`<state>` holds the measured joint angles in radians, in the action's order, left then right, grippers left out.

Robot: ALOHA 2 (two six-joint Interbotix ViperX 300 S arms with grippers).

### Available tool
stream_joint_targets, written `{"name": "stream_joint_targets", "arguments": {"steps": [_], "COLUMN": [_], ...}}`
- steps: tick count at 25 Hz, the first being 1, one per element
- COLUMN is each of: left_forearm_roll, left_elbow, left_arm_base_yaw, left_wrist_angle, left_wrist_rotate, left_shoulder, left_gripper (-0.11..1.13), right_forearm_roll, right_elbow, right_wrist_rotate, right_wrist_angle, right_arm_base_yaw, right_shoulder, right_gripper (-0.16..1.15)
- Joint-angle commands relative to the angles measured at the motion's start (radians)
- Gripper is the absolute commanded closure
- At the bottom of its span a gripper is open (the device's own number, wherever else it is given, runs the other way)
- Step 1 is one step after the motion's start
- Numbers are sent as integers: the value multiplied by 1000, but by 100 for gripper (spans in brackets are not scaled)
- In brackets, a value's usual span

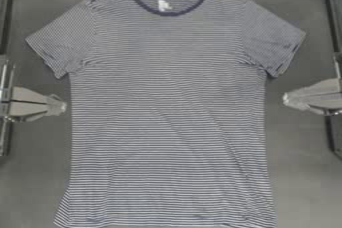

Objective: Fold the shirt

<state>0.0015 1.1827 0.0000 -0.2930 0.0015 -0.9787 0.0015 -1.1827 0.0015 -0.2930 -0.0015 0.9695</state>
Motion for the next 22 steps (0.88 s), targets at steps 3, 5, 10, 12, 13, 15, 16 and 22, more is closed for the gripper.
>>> {"name": "stream_joint_targets", "arguments": {"steps": [3,5,10,12,13,15,16,22], "left_forearm_roll": [-6,-5,-11,-32,-43,-52,-55,-66], "left_elbow": [-23,-25,-28,-34,-37,-38,-40,-83], "left_arm_base_yaw": [-11,-11,-11,-11,-11,-12,-14,-18], "left_wrist_angle": [3,18,54,78,91,106,112,242], "left_wrist_rotate": [-5,-3,-11,-9,-9,-8,-8,-11], "left_shoulder": [6,8,8,8,8,8,8,12], "left_gripper": [95,94,88,68,55,25,11,6], "right_forearm_roll": [2,-3,-21,-32,-34,-29,-25,5], "right_elbow": [11,8,5,8,11,20,28,98], "right_wrist_rotate": [11,12,12,12,12,17,20,26], "right_wrist_angle": [-6,2,9,28,43,72,91,313], "right_arm_base_yaw": [8,8,11,15,20,31,32,34], "right_shoulder": [-5,-5,-5,-5,-5,-5,-5,-5], "right_gripper": [93,88,82,68,58,34,22,-2]}}
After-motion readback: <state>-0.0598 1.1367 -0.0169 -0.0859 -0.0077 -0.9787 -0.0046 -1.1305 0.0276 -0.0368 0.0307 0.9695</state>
